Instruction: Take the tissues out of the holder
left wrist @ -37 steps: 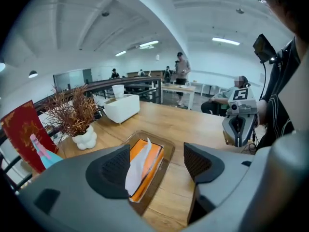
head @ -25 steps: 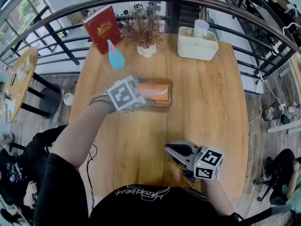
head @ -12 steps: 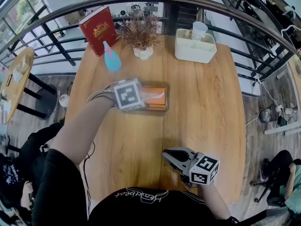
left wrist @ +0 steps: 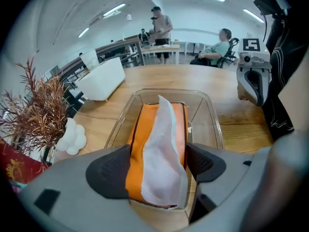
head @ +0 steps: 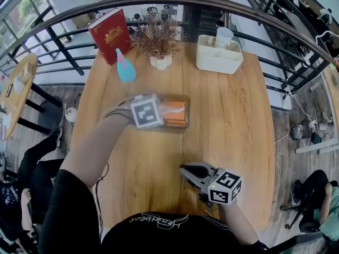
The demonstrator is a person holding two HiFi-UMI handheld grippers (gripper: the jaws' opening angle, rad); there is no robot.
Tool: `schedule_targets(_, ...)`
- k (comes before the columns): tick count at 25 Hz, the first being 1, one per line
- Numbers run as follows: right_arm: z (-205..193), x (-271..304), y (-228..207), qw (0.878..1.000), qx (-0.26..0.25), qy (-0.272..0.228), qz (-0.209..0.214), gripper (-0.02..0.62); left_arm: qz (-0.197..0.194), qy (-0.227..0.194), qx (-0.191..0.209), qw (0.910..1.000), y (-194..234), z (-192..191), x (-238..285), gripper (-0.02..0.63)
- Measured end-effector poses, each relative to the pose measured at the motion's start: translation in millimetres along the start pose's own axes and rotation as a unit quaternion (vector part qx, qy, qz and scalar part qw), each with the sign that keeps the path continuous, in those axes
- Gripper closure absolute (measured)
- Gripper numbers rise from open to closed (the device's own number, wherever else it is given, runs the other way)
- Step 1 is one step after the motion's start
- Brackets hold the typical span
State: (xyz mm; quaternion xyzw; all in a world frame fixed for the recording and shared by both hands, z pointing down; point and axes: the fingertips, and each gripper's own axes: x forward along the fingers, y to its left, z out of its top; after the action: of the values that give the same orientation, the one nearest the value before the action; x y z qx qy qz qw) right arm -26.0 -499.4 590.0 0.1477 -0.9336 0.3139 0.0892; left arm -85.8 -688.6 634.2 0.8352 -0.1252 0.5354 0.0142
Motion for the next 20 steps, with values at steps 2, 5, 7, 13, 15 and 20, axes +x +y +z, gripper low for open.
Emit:
schedule_targets(2,8,7,-4,1.000,0.002,-0.003,-0.004,0.577,0.002,-0.003,0.003,1.0000,1,0,-2,0.252)
schedule_targets(5,17,12,-3,1.000,0.002,-0.004,-0.004,0.577,-0.002,-0.002,0.001,1.0000,-7,-2,1,0.252)
schedule_targets(7,26,16,-4,1.000,-0.006,-0.005,-0.005,0.577,0.011,0.014,0.002,0.9998,-5,-9,2,0.253)
schedule_targets(13,50,25,-10,0.999,-0.034,-0.008,-0.013,0.577,0.021,0.020,0.012,0.9995,-7,-11,-1,0.259)
schedule_targets(15,55,27,-10,0.999,-0.041,-0.006,-0.015,0.577,0.024,0.021,0.015,0.9994,-9,-11,-2,0.279)
schedule_targets(20,58,28,-8,0.999,-0.050,0.001,-0.021,0.577,0.033,0.016,0.019,0.9992,-14,-6,-6,0.325)
